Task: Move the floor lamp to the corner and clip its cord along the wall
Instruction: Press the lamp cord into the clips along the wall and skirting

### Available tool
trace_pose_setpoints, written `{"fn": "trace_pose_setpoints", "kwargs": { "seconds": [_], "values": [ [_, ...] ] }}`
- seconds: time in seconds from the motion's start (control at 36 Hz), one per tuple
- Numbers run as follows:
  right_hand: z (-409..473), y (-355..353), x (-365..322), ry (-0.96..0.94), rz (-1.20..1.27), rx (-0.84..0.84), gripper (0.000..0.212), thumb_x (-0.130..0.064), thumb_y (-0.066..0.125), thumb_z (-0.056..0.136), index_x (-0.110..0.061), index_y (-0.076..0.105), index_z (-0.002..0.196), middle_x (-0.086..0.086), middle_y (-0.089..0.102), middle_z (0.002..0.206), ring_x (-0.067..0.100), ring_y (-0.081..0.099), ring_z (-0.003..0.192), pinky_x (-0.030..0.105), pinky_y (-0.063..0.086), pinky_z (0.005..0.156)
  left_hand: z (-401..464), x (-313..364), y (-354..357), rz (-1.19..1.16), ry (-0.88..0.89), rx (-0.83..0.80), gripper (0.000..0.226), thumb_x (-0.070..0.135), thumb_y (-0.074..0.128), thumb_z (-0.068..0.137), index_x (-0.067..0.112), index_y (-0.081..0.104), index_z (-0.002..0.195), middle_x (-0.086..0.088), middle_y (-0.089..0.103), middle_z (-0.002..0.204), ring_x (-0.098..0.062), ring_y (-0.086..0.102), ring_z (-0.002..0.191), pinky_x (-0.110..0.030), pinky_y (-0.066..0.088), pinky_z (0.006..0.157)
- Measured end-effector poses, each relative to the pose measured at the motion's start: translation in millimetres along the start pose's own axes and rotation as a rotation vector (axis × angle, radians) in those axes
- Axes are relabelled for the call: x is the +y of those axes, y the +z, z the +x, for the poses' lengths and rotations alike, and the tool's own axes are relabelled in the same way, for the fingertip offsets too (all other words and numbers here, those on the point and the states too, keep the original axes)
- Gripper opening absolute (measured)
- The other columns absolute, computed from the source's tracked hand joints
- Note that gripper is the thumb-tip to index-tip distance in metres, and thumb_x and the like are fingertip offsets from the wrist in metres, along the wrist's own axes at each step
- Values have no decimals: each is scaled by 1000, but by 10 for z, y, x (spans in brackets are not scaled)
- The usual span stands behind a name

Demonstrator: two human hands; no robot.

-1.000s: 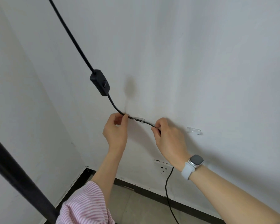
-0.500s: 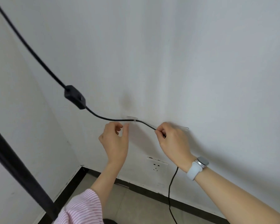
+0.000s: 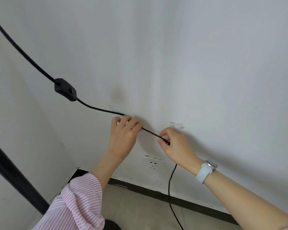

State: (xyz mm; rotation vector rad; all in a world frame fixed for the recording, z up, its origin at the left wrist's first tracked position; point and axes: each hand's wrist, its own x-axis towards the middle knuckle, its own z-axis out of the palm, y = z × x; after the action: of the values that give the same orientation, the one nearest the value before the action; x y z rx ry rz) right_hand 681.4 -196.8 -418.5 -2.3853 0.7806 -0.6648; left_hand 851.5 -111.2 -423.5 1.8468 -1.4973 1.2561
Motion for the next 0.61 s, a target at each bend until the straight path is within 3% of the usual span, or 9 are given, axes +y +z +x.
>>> {"fn": "trace_pose_setpoints", "kwargs": {
  "seconds": [0.17, 0.33, 0.47, 0.61],
  "values": [
    [-207, -286, 258, 32, -4, 173, 5, -18, 56, 85, -23, 55, 86, -18, 56, 65, 15, 57, 58, 33, 48, 59, 65, 2, -40, -7, -78, -46, 9, 12, 68, 78, 19, 66, 72, 6, 69, 75, -25, 63, 77, -34, 29, 74],
    [-180, -495, 152, -48, -105, 327, 12, -9, 54, 83, -17, 54, 75, -4, 53, 56, 24, 50, 50, 40, 46, 49, 89, 221, -27, -43, -92, -88, 18, 5, 69, 73, 21, 68, 80, 7, 69, 76, -25, 64, 79, -35, 31, 75],
    [-116, -558, 40, -57, -230, 294, 11, -4, 50, 82, -10, 55, 74, 9, 59, 57, 31, 49, 50, 44, 47, 49, 137, 424, -3, -146, -75, -71, 2, 19, 67, 81, 21, 67, 80, 8, 68, 73, -24, 62, 75, -34, 30, 75],
    [-5, -603, -23, -59, -310, 275, 11, -7, 47, 83, -11, 54, 77, 9, 62, 63, 32, 54, 56, 36, 41, 49, 208, 563, 12, -177, -133, -160, 13, 26, 66, 80, 20, 66, 68, 7, 66, 66, -25, 61, 71, -33, 27, 72]
  ]
}}
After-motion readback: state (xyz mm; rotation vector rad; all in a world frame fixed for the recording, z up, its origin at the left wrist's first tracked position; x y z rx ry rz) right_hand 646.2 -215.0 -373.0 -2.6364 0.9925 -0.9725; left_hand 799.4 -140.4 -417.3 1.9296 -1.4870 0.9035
